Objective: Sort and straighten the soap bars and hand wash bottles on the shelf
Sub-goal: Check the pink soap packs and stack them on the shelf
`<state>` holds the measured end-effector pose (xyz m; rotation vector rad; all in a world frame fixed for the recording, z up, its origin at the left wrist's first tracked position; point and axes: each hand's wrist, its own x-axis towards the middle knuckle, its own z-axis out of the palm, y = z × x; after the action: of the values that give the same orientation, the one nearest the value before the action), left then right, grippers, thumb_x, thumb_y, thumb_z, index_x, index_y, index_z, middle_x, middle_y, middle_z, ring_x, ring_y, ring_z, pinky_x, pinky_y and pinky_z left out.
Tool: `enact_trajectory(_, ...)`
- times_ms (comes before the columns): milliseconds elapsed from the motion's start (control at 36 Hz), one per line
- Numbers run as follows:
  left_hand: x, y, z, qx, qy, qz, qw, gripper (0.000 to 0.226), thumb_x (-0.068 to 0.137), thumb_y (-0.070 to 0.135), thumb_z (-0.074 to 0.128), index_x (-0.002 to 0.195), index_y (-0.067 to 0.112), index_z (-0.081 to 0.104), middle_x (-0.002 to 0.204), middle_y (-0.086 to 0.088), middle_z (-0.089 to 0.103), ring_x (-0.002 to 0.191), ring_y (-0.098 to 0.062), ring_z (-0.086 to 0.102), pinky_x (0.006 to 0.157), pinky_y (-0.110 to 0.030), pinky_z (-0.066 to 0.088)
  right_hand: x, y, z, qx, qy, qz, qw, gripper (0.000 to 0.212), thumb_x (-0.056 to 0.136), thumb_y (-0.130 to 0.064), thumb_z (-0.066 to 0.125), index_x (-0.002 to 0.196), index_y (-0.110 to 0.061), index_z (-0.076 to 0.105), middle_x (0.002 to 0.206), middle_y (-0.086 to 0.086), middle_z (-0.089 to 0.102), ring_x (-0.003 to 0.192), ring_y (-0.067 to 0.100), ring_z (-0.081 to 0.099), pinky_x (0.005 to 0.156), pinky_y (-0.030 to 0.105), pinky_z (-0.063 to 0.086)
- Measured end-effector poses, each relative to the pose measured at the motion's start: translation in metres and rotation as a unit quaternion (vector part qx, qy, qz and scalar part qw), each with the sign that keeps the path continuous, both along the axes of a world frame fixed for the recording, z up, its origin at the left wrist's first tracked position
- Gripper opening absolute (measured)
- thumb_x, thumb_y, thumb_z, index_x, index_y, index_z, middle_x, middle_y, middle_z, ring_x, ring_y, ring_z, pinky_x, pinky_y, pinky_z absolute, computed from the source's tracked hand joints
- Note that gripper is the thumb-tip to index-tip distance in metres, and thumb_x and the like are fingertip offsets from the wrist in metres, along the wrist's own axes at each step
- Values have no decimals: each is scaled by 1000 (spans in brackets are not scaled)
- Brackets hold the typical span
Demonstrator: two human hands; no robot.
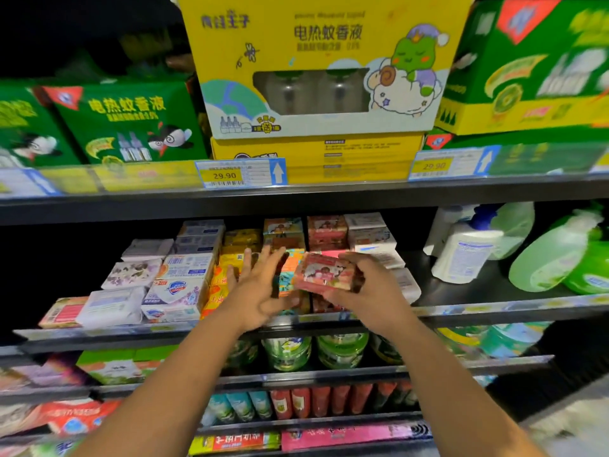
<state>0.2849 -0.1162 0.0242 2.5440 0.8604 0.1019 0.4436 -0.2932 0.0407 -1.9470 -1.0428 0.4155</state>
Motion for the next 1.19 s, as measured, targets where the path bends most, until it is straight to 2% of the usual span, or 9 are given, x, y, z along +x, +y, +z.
enact_trajectory(222,-55,-66,-4,-15,-271,-79,959,59,82,42,76,130,60,46,139,42,41,133,12,36,110,-18,32,-48,-48,-1,77,281,30,956,46,79,-17,82,121,-26,65,106,-7,74,93,2,70,77,17,54)
enact_trajectory(361,-71,-91,6,-214,-332,-2,919,47,66,47,87,108,48,65,115,14,67,113,-9,62,95,-35,52,-68,-55,-3,105,372,46,921,40,75,-33,74,111,-17,72,105,0,77,99,15,72,81,25,56)
enact_trajectory(472,-69,-106,21,-340,-400,58,849,40,70,27,89,101,20,63,87,-7,60,79,-7,63,70,-21,53,-74,-57,0,91,404,103,904,42,85,-45,75,120,-23,69,120,2,72,115,20,67,98,40,54)
enact_trajectory(583,-66,-113,24,-384,-409,115,820,40,75,40,80,105,21,61,95,-5,60,89,-16,58,81,-28,51,-83,-52,5,102,407,110,901,43,84,-31,70,124,-22,61,118,-1,73,113,17,68,99,37,52)
enact_trajectory(778,-78,-111,20,-392,-339,4,855,58,70,34,87,121,44,60,131,4,59,112,-10,63,90,-31,56,-86,-48,8,157,391,48,906,33,98,-12,57,118,-39,58,107,-8,73,94,21,72,62,32,57)
enact_trajectory(861,-84,-105,20,-265,-255,-49,928,58,65,44,90,113,56,60,147,31,32,130,17,37,99,-14,43,-83,-50,10,148,436,59,886,21,97,-15,59,107,-31,67,109,3,73,90,24,72,56,30,54)
enact_trajectory(944,-84,-100,17,-152,-261,-46,952,45,77,49,77,114,58,54,143,41,35,136,14,31,105,-12,34,-80,-54,9,136,518,111,837,39,86,-13,68,124,-19,62,111,17,70,83,26,70,61,29,59)
enact_trajectory(1056,-80,-100,14,-267,-349,17,898,37,70,51,74,105,50,64,113,18,67,107,-4,64,87,-18,50,-77,-55,7,101,455,119,877,49,76,-12,84,120,-23,67,120,13,69,97,25,71,78,34,60)
enact_trajectory(1194,-67,-112,21,-307,-372,76,873,51,77,61,67,105,19,61,76,10,67,57,-9,62,59,-24,51,-80,-51,15,76,360,76,927,39,78,-31,75,114,-20,69,105,-5,76,99,10,71,79,19,53)
